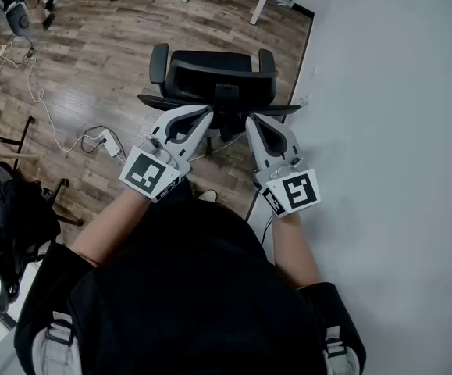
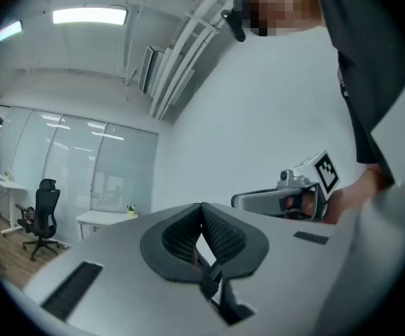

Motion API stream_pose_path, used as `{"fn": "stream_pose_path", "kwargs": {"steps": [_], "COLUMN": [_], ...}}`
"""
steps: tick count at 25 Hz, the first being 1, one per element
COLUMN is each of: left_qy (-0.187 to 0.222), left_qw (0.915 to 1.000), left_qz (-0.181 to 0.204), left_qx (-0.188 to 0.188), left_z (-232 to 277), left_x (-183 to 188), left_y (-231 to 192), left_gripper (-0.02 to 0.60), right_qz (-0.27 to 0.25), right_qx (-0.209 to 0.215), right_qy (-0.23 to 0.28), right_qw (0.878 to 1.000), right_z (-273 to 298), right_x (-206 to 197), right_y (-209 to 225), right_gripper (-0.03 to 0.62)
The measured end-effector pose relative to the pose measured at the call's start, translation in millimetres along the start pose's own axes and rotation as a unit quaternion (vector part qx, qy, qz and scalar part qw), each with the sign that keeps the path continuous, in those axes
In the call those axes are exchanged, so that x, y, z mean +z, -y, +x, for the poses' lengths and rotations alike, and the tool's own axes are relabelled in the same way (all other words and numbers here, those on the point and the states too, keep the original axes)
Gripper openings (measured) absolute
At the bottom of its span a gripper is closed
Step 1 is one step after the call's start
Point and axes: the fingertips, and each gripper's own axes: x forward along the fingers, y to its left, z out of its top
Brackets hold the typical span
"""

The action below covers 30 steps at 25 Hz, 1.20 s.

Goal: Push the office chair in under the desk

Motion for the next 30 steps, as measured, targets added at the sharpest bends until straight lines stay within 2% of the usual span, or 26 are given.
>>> {"fn": "stream_pose_path", "kwargs": {"steps": [7, 10, 14, 21, 25, 30], "left_qy": [-0.004, -0.02, -0.057, -0.095, -0.149, -0.217], "left_qw": [0.9999, 0.9996, 0.9976, 0.9949, 0.9874, 0.9696], "left_qz": [0.012, 0.022, 0.04, 0.036, 0.046, 0.09], "left_qx": [-0.001, 0.002, -0.001, -0.001, -0.028, -0.068], "left_z": [2, 1, -1, -4, -3, -3], "left_x": [-2, -6, -22, -37, -58, -84], "left_y": [5, 3, -9, -32, -37, -37], "left_gripper": [-0.006, -0.005, 0.038, 0.091, 0.114, 0.146], "right_qz": [0.003, 0.014, 0.012, -0.011, -0.067, -0.114], "right_qx": [-0.006, -0.005, -0.012, -0.005, 0.031, 0.075], "right_qy": [0.006, 0.001, -0.05, -0.132, -0.188, -0.261], "right_qw": [1.0, 1.0, 0.999, 0.991, 0.979, 0.956], "right_z": [-6, -10, -14, -15, -5, 3], "right_x": [-2, -8, -33, -68, -86, -111], "right_y": [5, 10, 32, 63, 66, 68], "right_gripper": [0.003, 0.003, 0.006, 0.028, 0.071, 0.128]}}
